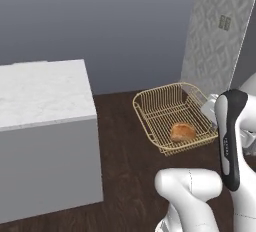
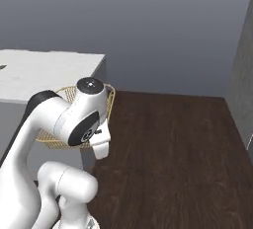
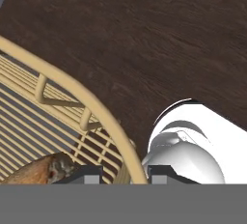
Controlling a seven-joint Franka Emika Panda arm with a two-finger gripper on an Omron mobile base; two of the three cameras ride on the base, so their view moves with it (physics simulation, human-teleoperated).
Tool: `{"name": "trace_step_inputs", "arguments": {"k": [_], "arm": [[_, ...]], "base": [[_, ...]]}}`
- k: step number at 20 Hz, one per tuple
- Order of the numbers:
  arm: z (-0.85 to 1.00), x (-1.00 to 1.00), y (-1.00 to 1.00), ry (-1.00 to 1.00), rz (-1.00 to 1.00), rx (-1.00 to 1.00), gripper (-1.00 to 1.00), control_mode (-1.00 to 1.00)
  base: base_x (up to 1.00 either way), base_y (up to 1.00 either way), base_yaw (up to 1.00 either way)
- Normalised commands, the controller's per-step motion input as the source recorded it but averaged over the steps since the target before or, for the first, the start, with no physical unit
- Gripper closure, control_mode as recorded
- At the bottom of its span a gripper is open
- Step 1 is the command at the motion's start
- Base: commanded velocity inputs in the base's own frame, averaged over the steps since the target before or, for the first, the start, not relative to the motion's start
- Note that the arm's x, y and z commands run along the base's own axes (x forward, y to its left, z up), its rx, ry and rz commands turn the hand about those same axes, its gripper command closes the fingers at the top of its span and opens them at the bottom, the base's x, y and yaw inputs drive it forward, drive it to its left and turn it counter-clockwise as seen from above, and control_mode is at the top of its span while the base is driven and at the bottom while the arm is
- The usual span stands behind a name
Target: Open the cabinet, pick up the bread from the cabinet and place it in the basket. Then move the basket to the dining counter.
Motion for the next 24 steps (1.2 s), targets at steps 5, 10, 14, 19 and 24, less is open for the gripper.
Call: {"name": "trace_step_inputs", "arguments": {"k": [5, 10, 14, 19, 24], "arm": [[0.00, 0.00, 0.00, 0.00, 0.00, 0.00, 1.00, 1.00], [0.00, 0.00, 0.00, 0.00, 0.00, 0.00, 1.00, 1.00], [0.00, 0.00, 0.00, 0.00, 0.00, 0.00, 1.00, 1.00], [0.00, 0.00, 0.00, 0.00, 0.00, 0.00, 1.00, 1.00], [0.00, 0.00, 0.00, 0.00, 0.00, 0.00, 1.00, 1.00]], "base": [[0.04, 1.00, 0.00], [0.09, 1.00, 0.00], [0.22, 1.00, 0.01], [0.47, 0.96, 0.06], [0.60, 0.66, 0.13]]}}
